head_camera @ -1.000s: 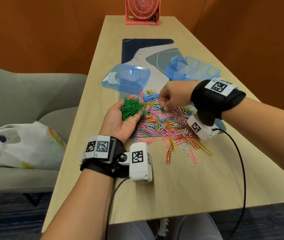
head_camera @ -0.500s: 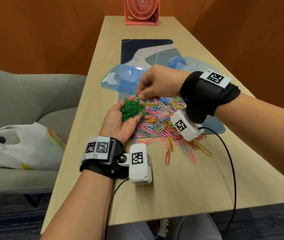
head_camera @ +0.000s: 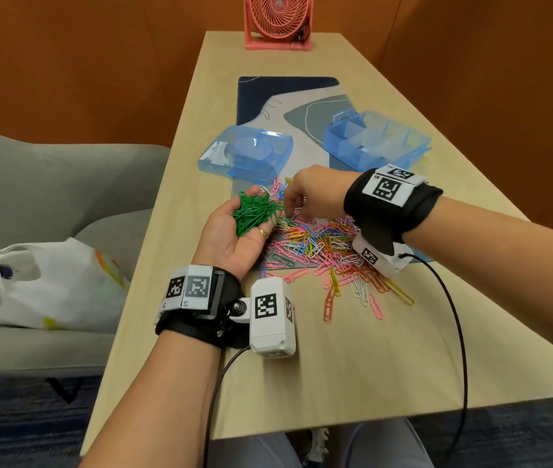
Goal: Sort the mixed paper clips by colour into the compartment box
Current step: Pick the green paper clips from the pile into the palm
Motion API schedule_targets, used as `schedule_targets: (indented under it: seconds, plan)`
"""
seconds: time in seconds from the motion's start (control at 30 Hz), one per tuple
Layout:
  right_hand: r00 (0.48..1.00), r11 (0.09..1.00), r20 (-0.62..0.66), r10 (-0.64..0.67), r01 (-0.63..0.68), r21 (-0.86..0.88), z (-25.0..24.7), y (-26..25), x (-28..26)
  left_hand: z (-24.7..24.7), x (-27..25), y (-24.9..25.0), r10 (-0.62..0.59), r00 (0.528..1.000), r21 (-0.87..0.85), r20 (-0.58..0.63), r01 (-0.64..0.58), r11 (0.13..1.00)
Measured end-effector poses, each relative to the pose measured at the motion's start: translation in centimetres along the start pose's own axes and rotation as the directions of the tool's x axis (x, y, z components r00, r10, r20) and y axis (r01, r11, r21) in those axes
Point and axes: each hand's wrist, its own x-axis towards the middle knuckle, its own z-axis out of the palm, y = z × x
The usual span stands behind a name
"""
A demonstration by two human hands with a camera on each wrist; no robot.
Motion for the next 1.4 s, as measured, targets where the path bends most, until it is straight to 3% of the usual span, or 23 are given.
schedule_targets:
  seconds: [0.13, 0.23, 0.53, 1.4]
  plan:
    - [0.999, 0.999, -0.048, -0.006, 0.008, 0.040, -0.3, 0.6, -0.3, 0.0, 0.1, 0.0, -0.003, 1.000, -0.003, 0.005, 0.003, 1.000]
    - [0.997, 0.985, -0.071, 0.020, -0.007, 0.173, -0.8, 1.1, -0.6, 0.0, 0.0, -0.1, -0.011, 1.000, -0.013, 0.001, 0.011, 1.000]
    - [0.998, 0.860, -0.008, 0.065, -0.052, 0.507, -1.5, 2.0, -1.1, 0.1, -0.1, -0.1, -0.004, 1.000, -0.005, -0.002, 0.004, 1.000]
    - [0.994, 0.861, -0.020, 0.105, -0.080, 0.502, -1.6, 1.4, -1.7, 0.1, 0.0, -0.1, 0.010, 1.000, 0.020, 0.004, -0.010, 1.000]
